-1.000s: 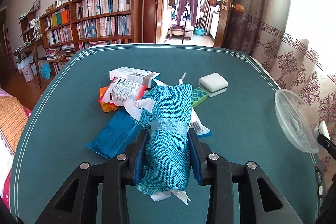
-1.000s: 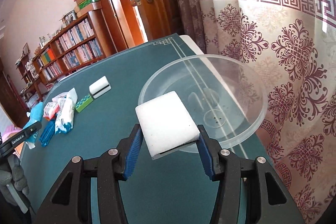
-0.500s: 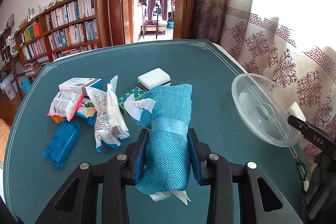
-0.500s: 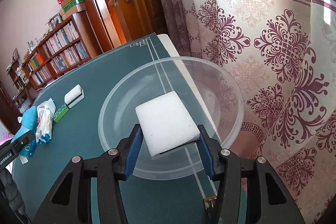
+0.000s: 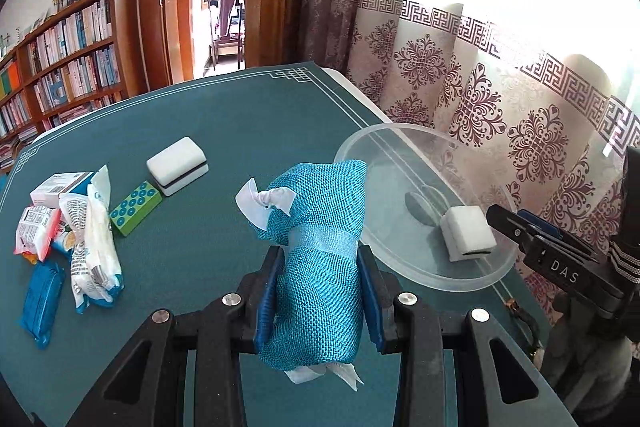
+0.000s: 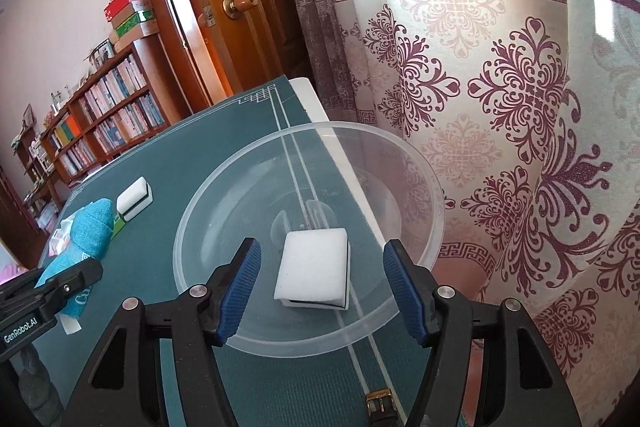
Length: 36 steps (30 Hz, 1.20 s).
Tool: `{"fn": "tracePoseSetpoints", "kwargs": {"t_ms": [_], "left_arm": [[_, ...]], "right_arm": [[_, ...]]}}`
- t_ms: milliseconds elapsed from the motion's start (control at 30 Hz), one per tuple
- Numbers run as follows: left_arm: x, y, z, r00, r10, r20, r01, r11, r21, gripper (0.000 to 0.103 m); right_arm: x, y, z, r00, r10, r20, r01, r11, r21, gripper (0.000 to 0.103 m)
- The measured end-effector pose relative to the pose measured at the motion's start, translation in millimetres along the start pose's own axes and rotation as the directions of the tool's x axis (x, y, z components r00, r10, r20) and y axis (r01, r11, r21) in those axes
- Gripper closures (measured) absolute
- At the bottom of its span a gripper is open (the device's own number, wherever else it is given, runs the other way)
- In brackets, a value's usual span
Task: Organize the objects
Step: 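Carry the teal cloth and white sponge toward the clear bowl with both grippers, then open the left gripper over the bowl while the right gripper releases the sponge inside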
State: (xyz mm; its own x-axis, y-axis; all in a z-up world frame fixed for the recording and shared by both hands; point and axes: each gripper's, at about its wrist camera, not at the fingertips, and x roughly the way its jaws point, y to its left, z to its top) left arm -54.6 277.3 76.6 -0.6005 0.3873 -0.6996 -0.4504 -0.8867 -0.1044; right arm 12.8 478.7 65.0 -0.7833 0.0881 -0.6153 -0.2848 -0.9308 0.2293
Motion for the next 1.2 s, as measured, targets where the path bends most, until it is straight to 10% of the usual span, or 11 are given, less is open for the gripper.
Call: {"fn": "tracePoseSetpoints", "kwargs": {"t_ms": [633, 800, 1200], "left_arm": [[60, -51, 30, 0.988, -0.151, -0.038, 0.153, 0.986, 0.069, 0.062], [59, -46, 34, 0.989, -0.148, 0.016, 0.148, 0.989, 0.025, 0.014], [47, -15, 28, 0.998, -0.056, 0.035, 0.057, 0.998, -0.028, 0.013]], "right_arm": [[0, -14, 3, 0.999, -0.035, 0.019, 0.034, 0.998, 0.052, 0.038], [1, -17, 4, 0.999, -0.043, 0.02, 0.042, 0.997, 0.063, 0.038], [1, -15, 3, 0.999, -0.041, 0.021, 0.04, 0.998, 0.051, 0.038]]}}
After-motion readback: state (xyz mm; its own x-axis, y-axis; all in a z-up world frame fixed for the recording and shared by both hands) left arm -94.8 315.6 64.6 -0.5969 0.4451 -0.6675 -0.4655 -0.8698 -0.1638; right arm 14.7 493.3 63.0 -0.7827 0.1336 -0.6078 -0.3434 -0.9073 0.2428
